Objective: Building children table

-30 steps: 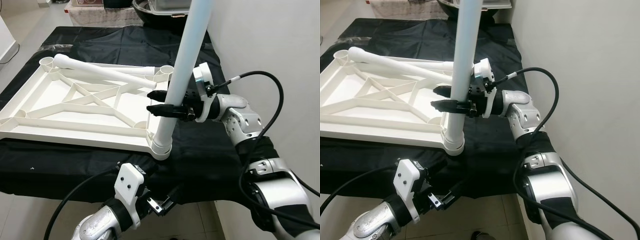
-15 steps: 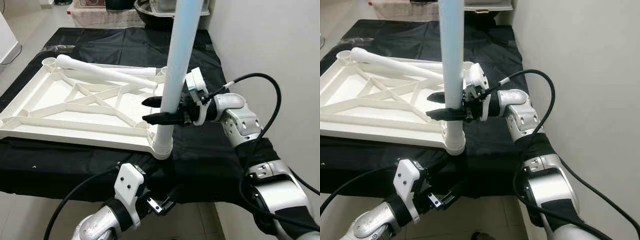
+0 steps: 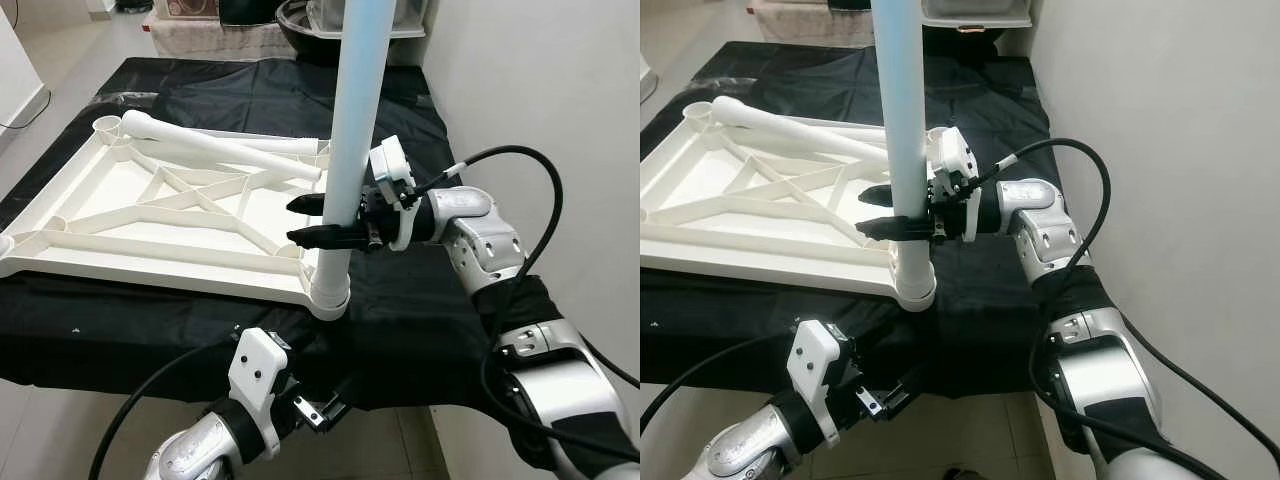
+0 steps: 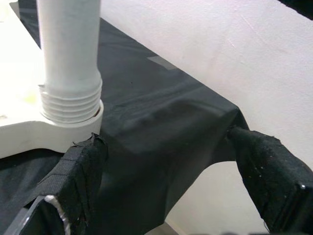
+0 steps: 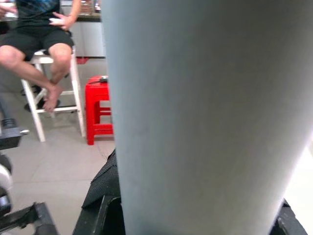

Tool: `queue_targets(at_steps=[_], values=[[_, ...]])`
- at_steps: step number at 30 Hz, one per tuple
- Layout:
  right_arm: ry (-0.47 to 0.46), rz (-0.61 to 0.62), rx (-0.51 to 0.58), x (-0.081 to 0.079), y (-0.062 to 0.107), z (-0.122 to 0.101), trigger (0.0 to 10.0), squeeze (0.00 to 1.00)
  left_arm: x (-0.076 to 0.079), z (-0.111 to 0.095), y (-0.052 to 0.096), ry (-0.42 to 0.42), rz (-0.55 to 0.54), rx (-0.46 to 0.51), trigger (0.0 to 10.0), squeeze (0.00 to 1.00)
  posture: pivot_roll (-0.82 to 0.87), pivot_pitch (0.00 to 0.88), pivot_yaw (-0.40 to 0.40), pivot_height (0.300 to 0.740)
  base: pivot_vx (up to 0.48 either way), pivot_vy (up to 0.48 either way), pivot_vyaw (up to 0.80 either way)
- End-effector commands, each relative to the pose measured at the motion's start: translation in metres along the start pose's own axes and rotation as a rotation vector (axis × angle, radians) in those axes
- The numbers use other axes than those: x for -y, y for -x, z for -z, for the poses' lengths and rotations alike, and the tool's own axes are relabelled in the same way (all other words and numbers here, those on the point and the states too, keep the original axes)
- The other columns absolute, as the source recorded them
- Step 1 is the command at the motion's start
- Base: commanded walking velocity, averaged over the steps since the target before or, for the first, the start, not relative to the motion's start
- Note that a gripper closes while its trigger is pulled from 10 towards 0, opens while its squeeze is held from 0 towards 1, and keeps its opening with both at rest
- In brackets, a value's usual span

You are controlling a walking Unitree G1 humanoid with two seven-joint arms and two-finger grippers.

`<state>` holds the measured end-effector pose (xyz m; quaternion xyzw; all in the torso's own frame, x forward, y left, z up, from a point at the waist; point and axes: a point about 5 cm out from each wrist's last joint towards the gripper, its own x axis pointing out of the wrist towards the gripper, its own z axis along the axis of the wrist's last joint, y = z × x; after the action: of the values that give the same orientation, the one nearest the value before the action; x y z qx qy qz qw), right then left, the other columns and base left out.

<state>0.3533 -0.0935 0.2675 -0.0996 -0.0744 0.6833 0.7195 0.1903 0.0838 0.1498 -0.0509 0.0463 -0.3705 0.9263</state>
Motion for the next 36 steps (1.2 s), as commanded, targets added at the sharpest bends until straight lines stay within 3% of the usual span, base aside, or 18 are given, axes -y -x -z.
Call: queue_targets(at_steps=[1, 6, 14, 18, 22, 36], values=[[-0.098, 0.026, -0.107, -0.004, -0.001, 0.031, 10.0, 0.00, 0.000, 0.005, 0.001, 0.003, -0.002, -0.022, 10.0, 0.00, 0.10, 0.177, -0.070, 0.740, 0.000, 0.000, 0.00], [-0.177, 0.086, -0.104, -0.002, 0.000, 0.040, 10.0, 0.00, 0.001, 0.005, 0.001, 0.002, -0.002, -0.020, 10.0, 0.00, 0.10, 0.176, -0.072, 0.740, 0.000, 0.000, 0.00], [-0.201, 0.119, -0.113, -0.002, 0.001, 0.045, 10.0, 0.00, 0.001, 0.005, 0.000, 0.002, -0.002, -0.020, 10.0, 0.00, 0.10, 0.180, -0.072, 0.740, 0.000, 0.000, 0.00], [-0.207, 0.185, -0.132, -0.001, 0.002, 0.051, 10.0, 0.00, 0.000, 0.005, 0.000, 0.001, -0.003, -0.018, 10.0, 0.00, 0.10, 0.184, -0.073, 0.740, 0.000, 0.000, 0.00], [-0.227, 0.387, -0.140, 0.005, 0.007, 0.060, 10.0, 0.00, -0.001, 0.005, 0.000, 0.000, -0.006, -0.015, 10.0, 0.00, 0.10, 0.187, -0.069, 0.740, 0.000, 0.000, 0.00], [-0.226, 0.528, -0.101, 0.002, 0.007, 0.063, 10.0, 0.00, -0.003, 0.003, 0.000, -0.006, -0.011, -0.012, 10.0, 0.00, 0.10, 0.189, -0.066, 0.740, 0.000, 0.000, 0.00]])
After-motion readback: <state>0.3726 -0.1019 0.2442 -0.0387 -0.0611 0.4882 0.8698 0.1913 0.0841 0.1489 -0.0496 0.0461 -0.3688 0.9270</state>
